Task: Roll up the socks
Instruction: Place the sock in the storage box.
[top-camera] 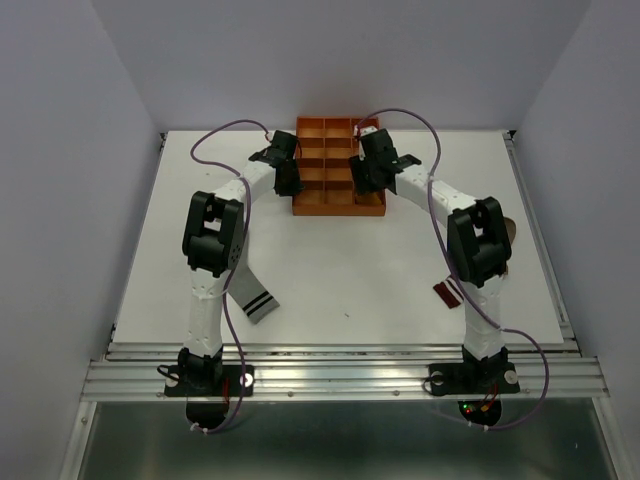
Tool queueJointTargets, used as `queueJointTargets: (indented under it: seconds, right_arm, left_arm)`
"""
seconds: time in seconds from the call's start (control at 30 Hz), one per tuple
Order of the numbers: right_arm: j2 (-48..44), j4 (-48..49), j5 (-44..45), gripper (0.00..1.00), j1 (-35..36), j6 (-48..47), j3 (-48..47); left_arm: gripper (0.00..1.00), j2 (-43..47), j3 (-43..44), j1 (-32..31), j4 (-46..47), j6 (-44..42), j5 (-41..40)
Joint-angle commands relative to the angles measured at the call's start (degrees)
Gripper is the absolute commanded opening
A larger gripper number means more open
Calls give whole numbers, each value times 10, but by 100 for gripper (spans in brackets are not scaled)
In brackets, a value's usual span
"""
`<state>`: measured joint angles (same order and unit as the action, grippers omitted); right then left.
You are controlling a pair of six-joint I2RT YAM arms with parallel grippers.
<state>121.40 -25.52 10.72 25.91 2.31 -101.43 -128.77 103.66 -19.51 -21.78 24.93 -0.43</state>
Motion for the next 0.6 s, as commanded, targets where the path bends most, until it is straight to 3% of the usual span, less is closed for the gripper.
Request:
queueJointTargets:
  seconds: [0.0, 0.57]
  right_arm:
    - [-37, 16, 9, 58, 1, -4, 25]
    - [48, 24, -13, 56, 1, 14, -18]
  left_arm:
    - [0, -26, 12, 11, 10, 26, -15]
    - [0, -34, 22, 9, 10, 25, -7]
